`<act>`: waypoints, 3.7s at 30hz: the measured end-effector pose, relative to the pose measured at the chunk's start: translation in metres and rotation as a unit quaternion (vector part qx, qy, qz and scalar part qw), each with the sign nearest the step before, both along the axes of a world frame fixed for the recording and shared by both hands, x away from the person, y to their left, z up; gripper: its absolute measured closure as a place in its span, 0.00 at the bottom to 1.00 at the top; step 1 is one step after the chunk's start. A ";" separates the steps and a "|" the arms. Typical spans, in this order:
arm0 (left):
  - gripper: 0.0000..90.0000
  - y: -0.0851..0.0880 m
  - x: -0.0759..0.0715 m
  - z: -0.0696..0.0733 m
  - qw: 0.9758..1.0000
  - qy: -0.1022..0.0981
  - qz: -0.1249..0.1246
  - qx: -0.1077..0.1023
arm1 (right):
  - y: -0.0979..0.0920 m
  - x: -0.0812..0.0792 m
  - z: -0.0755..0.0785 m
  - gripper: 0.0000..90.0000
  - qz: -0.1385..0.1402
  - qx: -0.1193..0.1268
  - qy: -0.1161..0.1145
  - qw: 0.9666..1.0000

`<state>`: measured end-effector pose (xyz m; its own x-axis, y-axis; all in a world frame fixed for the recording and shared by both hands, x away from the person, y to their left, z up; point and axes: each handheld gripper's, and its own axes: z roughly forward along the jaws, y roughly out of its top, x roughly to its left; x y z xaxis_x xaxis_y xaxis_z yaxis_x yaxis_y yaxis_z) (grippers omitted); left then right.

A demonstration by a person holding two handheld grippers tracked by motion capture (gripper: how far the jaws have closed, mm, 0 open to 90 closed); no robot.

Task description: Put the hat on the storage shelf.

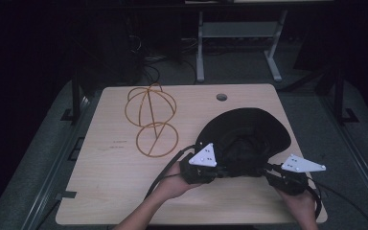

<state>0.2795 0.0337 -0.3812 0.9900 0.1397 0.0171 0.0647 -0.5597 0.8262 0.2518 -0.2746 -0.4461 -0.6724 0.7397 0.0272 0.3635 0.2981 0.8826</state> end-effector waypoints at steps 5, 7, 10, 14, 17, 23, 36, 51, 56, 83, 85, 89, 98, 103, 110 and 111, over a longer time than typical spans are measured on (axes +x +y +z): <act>0.93 -0.001 -0.002 0.000 1.000 -0.001 -0.001 0.001 | 0.003 -0.004 0.004 0.97 -0.012 -0.014 -0.020 1.000; 0.93 0.000 -0.002 0.001 1.000 -0.003 0.000 0.002 | 0.003 -0.004 0.005 0.97 -0.013 -0.016 -0.019 1.000; 0.86 0.002 -0.001 0.002 1.000 -0.003 0.009 0.002 | 0.003 -0.004 0.006 0.97 -0.013 -0.011 -0.019 1.000; 0.72 0.007 -0.001 0.002 1.000 -0.004 0.020 0.003 | 0.003 -0.004 0.012 0.97 -0.014 -0.005 -0.020 1.000; 0.64 0.013 -0.004 0.003 1.000 -0.006 0.024 0.003 | 0.001 -0.004 0.018 0.97 -0.017 0.006 -0.021 1.000; 0.57 0.028 -0.009 0.004 1.000 -0.007 0.030 0.000 | -0.002 -0.004 0.033 0.97 -0.020 0.026 -0.015 0.999; 0.55 0.067 -0.014 -0.009 0.998 0.005 0.062 -0.002 | -0.004 0.005 0.071 0.97 -0.018 0.043 -0.023 0.999; 0.50 0.116 -0.013 -0.028 0.993 0.013 0.115 0.008 | 0.010 0.021 0.115 0.97 0.000 0.069 -0.038 0.997; 0.48 0.129 -0.013 -0.031 0.992 0.012 0.126 0.007 | 0.019 0.030 0.134 0.97 0.012 0.076 -0.043 0.996; 0.45 0.148 -0.012 -0.045 0.989 0.004 0.145 0.008 | 0.069 0.079 0.193 0.97 0.052 0.100 -0.055 0.992; 0.45 0.147 -0.012 -0.047 0.989 0.012 0.147 0.011 | 0.073 0.081 0.196 0.97 0.055 0.101 -0.056 0.992; 0.45 0.148 -0.010 -0.046 0.989 0.005 0.146 0.012 | 0.083 0.086 0.202 0.97 0.062 0.102 -0.057 0.991; 0.45 0.145 -0.011 -0.048 0.989 0.016 0.144 0.012 | 0.104 0.095 0.215 0.97 0.075 0.097 -0.058 0.991; 0.45 0.146 -0.010 -0.048 0.989 0.012 0.144 0.013 | 0.115 0.100 0.221 0.97 0.082 0.095 -0.060 0.990; 0.45 0.147 -0.011 -0.048 0.990 0.010 0.141 0.014 | 0.138 0.106 0.233 0.97 0.096 0.086 -0.066 0.989; 0.45 0.147 -0.012 -0.048 0.990 0.013 0.140 0.015 | 0.141 0.107 0.235 0.97 0.099 0.085 -0.068 0.989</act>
<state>0.2680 0.1803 -0.4289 0.9125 0.4090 0.0011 0.2415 -0.5410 0.8056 0.3593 -0.1338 -0.2114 -0.8091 0.5864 0.0390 0.1868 0.1938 0.9631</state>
